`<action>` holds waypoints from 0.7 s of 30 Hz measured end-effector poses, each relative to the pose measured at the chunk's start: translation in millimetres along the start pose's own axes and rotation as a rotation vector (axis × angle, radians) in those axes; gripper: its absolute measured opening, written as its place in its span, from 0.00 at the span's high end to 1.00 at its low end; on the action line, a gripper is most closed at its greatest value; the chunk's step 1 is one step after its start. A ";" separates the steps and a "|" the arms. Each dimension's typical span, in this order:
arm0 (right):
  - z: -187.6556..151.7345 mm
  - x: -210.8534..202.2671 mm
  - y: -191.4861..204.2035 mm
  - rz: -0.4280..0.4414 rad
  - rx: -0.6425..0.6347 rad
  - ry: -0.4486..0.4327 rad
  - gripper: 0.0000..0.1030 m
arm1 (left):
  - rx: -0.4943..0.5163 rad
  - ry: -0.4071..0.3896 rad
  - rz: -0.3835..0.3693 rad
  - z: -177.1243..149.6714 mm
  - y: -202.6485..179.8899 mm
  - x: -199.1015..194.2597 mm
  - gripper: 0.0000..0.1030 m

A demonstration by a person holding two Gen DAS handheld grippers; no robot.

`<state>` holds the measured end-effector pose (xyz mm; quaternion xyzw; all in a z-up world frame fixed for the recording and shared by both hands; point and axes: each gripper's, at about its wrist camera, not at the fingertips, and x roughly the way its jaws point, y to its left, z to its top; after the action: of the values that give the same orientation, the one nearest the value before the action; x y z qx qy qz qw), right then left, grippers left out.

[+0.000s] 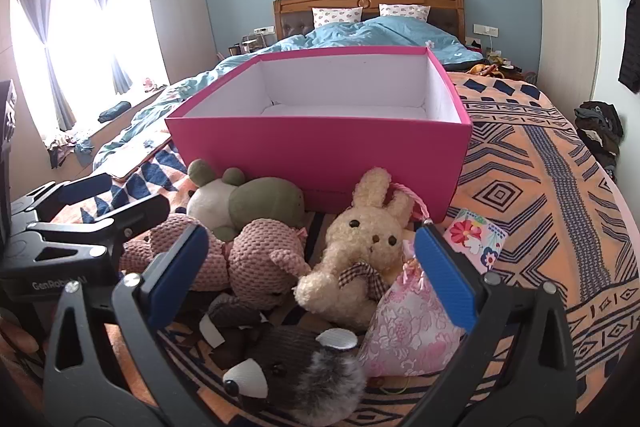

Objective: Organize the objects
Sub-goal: 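Move both grippers toward the green-and-white plush in the toy pile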

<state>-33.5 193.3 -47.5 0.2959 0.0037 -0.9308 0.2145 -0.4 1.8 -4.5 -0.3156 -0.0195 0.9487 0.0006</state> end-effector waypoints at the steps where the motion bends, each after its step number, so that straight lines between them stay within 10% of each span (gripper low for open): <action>1: 0.1 0.1 0.0 0.002 -0.001 0.000 0.00 | 0.000 0.000 -0.001 0.2 0.6 0.2 0.00; 14: 6.6 3.9 2.7 0.063 -0.024 0.014 0.01 | -0.004 0.012 -0.026 2.7 5.9 4.8 0.00; 21: 14.6 15.6 7.8 0.117 -0.059 0.055 0.20 | 0.011 0.041 -0.094 3.7 15.8 13.3 0.00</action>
<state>-49.9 178.0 -43.1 0.3146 0.0199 -0.9077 0.2769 -13.1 -14.0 -10.1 -0.3335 -0.0293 0.9411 0.0473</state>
